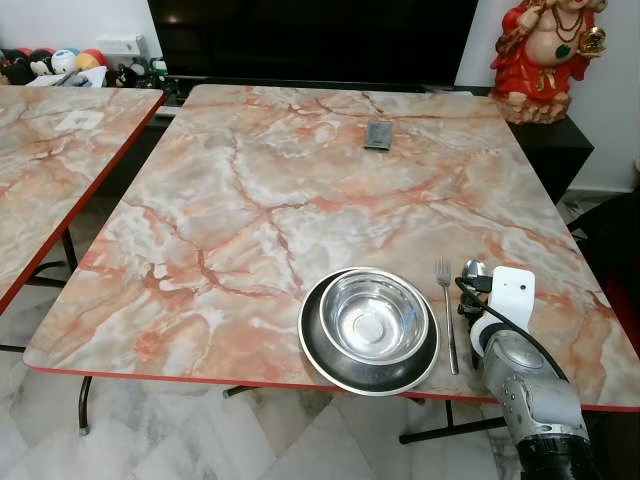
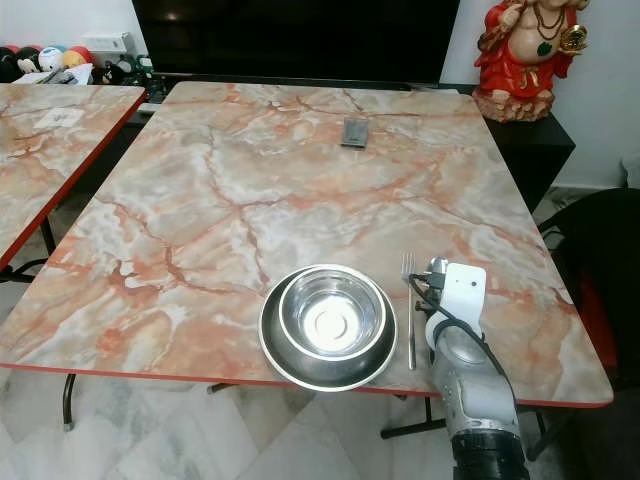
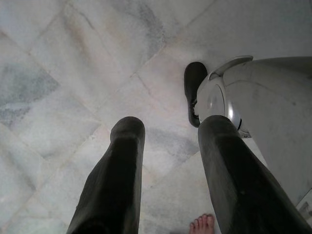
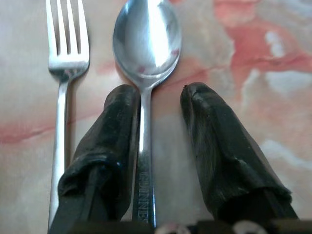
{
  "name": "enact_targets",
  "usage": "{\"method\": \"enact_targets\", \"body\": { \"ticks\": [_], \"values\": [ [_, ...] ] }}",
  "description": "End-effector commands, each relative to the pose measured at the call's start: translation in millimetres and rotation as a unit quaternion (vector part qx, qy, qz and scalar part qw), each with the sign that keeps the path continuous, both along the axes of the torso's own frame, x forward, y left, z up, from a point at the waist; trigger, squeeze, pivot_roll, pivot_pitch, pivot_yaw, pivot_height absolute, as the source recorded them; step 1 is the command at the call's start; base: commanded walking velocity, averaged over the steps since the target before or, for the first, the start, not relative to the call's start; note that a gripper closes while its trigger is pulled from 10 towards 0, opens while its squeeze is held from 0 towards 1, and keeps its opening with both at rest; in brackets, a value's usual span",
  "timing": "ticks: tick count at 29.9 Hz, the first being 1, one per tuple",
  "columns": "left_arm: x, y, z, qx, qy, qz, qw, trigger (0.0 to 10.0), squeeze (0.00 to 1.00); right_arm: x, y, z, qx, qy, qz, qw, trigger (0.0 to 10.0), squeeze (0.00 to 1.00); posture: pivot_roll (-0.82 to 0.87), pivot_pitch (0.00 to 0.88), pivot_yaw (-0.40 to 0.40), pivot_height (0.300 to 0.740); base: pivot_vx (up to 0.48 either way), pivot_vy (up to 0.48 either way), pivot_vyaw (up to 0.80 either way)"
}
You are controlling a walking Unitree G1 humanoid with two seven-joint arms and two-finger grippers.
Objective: Setting the table
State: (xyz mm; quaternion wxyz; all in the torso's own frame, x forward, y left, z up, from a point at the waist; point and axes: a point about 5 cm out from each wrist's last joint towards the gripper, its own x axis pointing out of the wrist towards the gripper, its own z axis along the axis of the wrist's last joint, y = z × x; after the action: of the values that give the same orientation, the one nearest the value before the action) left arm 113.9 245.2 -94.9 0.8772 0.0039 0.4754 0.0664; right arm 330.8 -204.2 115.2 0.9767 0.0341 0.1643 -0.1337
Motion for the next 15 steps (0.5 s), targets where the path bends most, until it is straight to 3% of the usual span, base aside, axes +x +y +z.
{"method": "enact_targets", "body": {
  "ticks": [1,9,15],
  "values": [
    [-10.2,-0.7,-4,-0.003,0.018,0.006,1.000,10.0,0.00,-2.4,-5.3,9,-0.003,-0.032,-0.020,0.999,10.0,0.00,0.06,0.120,-0.018,0.740,0.000,0.000,0.00],
    [-9.3,-1.2,-3,-0.004,0.016,0.006,1.000,10.0,0.00,-2.7,-5.6,25,-0.003,-0.098,-0.024,0.995,10.0,0.00,0.06,0.123,-0.019,0.740,0.000,0.000,0.00],
    [-9.1,-1.6,-3,-0.005,0.016,0.008,1.000,10.0,0.00,-3.2,-5.8,34,-0.033,-0.135,-0.026,0.990,10.0,0.00,0.06,0.123,-0.021,0.740,0.000,0.000,0.00]
  ]
}}
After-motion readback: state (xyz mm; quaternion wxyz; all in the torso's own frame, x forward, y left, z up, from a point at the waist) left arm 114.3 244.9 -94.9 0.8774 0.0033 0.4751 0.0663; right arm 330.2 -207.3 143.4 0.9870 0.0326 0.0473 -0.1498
